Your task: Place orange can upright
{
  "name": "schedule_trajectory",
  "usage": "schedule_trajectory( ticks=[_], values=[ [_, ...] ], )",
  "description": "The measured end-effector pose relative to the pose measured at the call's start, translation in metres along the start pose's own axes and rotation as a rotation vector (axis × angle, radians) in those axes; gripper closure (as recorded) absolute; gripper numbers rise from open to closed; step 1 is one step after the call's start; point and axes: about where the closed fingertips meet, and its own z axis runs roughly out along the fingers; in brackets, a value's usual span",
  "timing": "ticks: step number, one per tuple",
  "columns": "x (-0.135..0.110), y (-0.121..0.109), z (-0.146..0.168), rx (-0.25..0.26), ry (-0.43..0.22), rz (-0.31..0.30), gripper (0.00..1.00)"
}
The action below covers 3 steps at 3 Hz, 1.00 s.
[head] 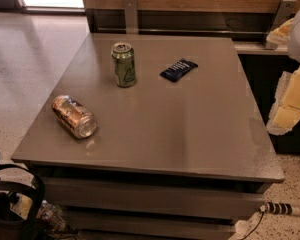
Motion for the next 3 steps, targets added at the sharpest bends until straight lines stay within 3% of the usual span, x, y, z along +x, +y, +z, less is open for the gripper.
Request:
schedule_trajectory(
  ticks=[1,2,3],
  values=[
    [-0.004,0.0,0.0,-0.002,-0.009,0.0,0.0],
    [-0.034,-0.004,-0.004,-0.018,-0.082,-0.002,0.0],
    [-0.091,0.014,0.014,-0.079,-0.12,0.04,0.0]
  ],
)
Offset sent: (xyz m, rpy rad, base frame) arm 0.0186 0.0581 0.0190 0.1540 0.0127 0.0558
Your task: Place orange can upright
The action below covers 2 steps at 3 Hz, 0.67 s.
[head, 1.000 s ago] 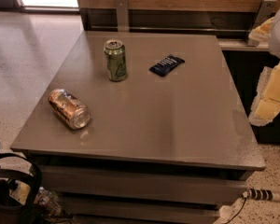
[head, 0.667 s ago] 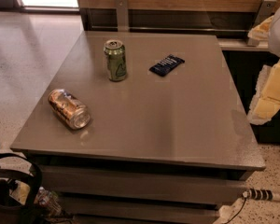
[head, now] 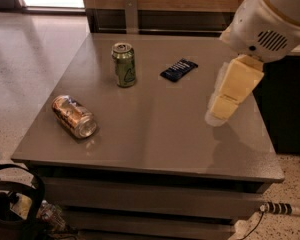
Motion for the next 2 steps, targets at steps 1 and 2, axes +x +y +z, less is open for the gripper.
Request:
schedule_trajectory(
  ticks=[1,2],
  values=[
    [-0.049,0.017,0.03,-0.047,-0.02,0.11,0.0],
    [-0.098,0.019,0.049,-0.062,-0.037,0.158,0.0]
  ],
)
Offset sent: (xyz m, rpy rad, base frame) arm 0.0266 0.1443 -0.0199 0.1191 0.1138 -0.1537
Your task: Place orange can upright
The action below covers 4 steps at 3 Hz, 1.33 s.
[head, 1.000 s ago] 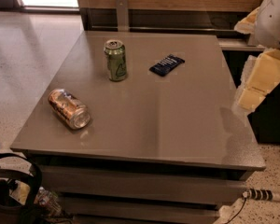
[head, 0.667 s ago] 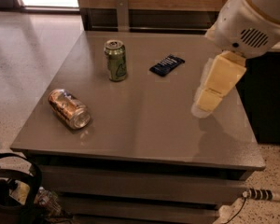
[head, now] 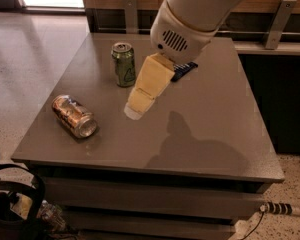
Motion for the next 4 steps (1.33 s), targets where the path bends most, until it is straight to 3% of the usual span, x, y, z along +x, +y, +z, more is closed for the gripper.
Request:
schedule_trajectory(
  ticks=[1,2,3,4],
  values=[
    [-0.043,0.003,0.013,-0.018,-0.004,-0.028,0.0],
    [-0.043,0.003,0.013,-0.018,-0.004,-0.028,0.0],
    [-0.059,0.009,0.026,-0.013,0.019,-0.044,0.0],
    [-0.083,0.019,0.064,-0.017,0.112,-0.061,0.0]
  ],
)
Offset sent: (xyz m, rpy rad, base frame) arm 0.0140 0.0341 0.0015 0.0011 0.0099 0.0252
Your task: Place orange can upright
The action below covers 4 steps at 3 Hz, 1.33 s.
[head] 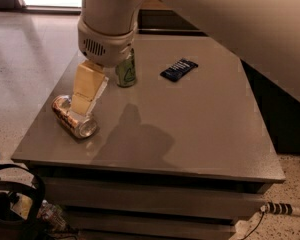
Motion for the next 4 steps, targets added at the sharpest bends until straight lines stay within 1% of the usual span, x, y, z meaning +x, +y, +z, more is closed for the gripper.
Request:
schedule_trajectory(
  ticks=[1,2,3,4],
  values=[
    [-0.024,0.011,0.025,-0.012,0.057,-0.027,0.0],
    [-0.053,0.024,0.044,-0.039,0.073,-0.02,0.0],
    [-0.065,0.027,0.059,-0.061,0.041,0.093,0.0],
    [-0.065,0.018,0.071,-0.049,0.012,0.207,0.0]
  ],
)
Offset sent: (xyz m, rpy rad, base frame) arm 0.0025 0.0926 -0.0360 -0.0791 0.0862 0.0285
